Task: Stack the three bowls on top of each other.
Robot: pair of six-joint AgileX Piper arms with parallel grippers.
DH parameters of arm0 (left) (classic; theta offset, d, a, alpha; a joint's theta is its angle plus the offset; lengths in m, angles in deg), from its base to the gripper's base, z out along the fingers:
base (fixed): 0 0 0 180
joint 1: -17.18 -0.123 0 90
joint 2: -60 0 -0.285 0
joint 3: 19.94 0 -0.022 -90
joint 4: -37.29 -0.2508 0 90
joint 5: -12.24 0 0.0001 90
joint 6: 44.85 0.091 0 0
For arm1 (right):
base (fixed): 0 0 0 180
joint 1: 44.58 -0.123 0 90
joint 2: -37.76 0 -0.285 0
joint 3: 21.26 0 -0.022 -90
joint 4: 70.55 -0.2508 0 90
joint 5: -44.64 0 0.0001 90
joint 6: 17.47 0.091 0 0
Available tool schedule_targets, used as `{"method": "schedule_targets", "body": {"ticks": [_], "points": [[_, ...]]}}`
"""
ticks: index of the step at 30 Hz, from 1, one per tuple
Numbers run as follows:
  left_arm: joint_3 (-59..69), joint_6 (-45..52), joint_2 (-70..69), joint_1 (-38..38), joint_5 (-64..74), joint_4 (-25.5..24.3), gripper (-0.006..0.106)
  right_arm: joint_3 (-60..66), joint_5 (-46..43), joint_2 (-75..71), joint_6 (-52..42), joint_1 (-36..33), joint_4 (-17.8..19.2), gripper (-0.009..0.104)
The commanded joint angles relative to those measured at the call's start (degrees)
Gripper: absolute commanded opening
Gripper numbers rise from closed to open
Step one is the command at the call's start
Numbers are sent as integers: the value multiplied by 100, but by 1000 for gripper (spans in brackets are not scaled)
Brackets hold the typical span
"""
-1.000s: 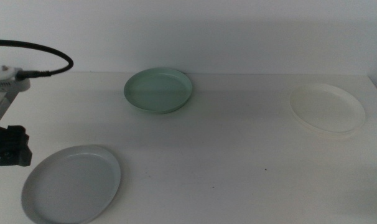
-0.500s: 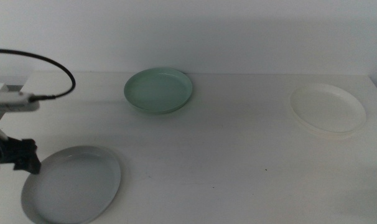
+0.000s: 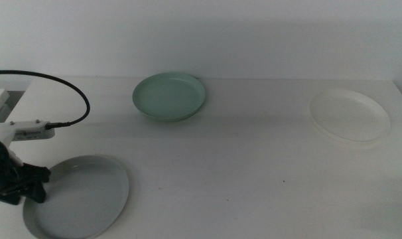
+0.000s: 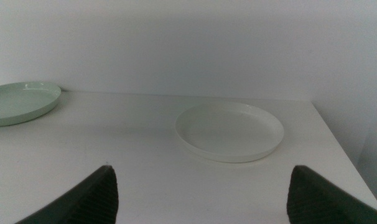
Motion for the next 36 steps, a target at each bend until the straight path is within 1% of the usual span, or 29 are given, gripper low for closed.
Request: {"method": "schedule_targets", "body": {"ticks": [1,6,7,10,12,16,19,23,26,28,30,36], "points": [[35,-2,180,1,6,152,44,21,-71,-22,-18,22,41,81],[-118,-56,-17,1,336,272,1,21,-71,-22,-18,22,41,81],[-160,-94,-174,1,441,290,-2,21,-71,-22,-18,22,41,81],[-308,-332,-782,143,755,220,-2,21,-71,-22,-18,22,41,81],[-480,-681,-1185,375,905,205,-2,21,-71,-22,-18,22,41,81],[-1024,-1258,-1406,1140,994,155,-2,21,-71,-22,-18,22,41,81],[-1581,-1590,-1067,1795,1150,115,-2,21,-71,-22,-18,22,41,81],[-2369,-1792,-302,2690,1092,115,-2,21,-71,-22,-18,22,41,81],[-2957,-1808,372,3149,1011,115,-2,21,-71,-22,-18,22,41,81],[-3309,-1831,775,3348,989,141,-2,21,-71,-22,-18,22,41,81],[-3655,-1831,1180,3504,989,269,-2,21,-71,-22,-18,22,41,81],[-4288,-1793,1961,3761,878,426,-2,21,-71,-22,-18,22,41,81]]}}
